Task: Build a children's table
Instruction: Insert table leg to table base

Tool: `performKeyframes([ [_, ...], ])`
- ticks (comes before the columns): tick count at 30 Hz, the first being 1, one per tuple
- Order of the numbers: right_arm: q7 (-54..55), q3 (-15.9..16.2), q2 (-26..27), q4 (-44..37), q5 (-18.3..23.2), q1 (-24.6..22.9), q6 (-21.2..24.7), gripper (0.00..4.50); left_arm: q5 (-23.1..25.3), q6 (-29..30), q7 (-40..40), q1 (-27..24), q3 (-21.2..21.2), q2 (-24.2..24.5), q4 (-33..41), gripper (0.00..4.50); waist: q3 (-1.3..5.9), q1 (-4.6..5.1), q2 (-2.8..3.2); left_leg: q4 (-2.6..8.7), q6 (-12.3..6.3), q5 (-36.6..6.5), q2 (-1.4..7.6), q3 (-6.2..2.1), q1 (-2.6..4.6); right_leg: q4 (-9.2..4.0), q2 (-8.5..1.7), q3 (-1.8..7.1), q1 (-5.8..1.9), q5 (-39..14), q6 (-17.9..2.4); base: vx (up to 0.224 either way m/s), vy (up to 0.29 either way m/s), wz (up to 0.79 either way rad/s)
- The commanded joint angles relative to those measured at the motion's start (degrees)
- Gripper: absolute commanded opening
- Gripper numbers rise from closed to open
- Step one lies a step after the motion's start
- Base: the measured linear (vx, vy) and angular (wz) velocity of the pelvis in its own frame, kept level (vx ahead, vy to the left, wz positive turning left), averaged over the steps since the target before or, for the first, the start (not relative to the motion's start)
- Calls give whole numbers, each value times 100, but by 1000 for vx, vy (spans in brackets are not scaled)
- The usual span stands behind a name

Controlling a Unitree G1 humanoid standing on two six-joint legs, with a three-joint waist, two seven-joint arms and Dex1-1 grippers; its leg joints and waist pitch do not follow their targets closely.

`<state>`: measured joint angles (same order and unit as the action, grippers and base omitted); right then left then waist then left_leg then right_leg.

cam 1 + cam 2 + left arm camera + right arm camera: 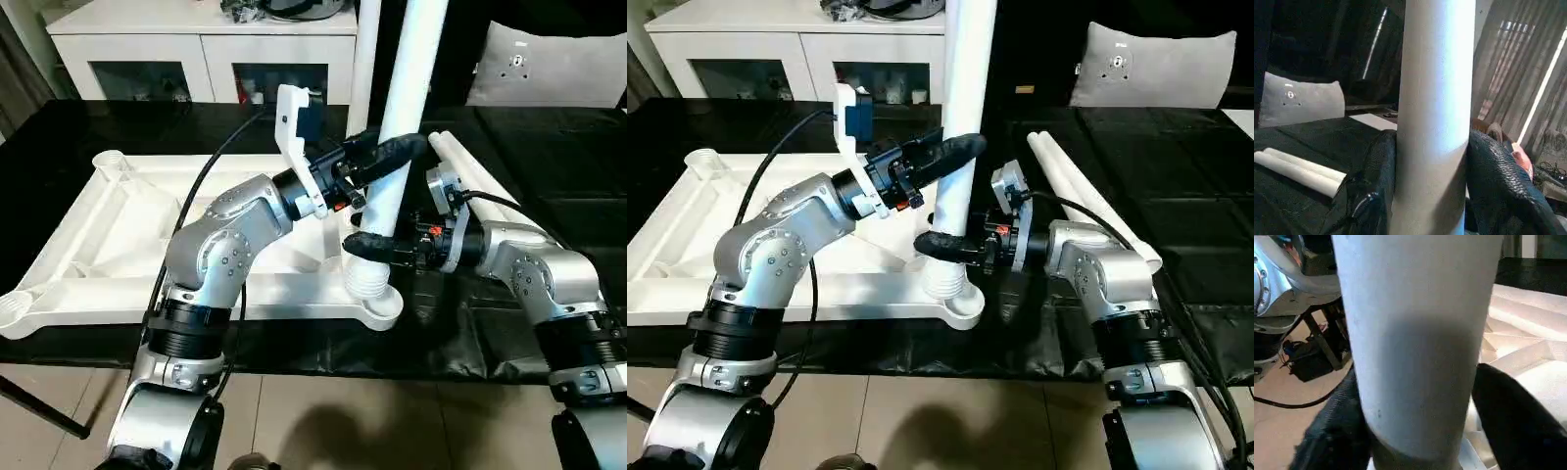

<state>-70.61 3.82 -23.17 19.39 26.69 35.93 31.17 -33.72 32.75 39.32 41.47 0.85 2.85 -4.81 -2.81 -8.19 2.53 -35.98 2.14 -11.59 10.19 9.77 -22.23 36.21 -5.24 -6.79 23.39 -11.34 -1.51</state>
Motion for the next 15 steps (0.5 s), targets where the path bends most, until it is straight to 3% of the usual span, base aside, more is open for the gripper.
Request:
performKeyframes([
  [1, -98, -34, -14, 70, 87, 13, 70, 271, 64, -62, 65, 27, 40, 31, 105, 178, 455, -2, -152, 323, -661, 84, 305, -95, 36, -374, -403, 355, -394, -428, -1177, 0, 0, 0],
  [6, -144, 26, -9, 41, 100, -38, 111, 225, 74, -89, 58, 38, 61, 24, 93, 178, 459, -3, -152, 320, -662, 111, 307, -96, 34, -367, -403, 356, -394, -385, -1193, 0, 0, 0],
  [15, -133, 76, 41, 94, 30, -48, 114, 192, 94, -124, 81, 39, 101, 25, 83, 178, 462, -6, -134, 323, -626, 76, 309, -98, 42, -368, -408, 355, -396, -377, -1209, 0, 0, 0],
])
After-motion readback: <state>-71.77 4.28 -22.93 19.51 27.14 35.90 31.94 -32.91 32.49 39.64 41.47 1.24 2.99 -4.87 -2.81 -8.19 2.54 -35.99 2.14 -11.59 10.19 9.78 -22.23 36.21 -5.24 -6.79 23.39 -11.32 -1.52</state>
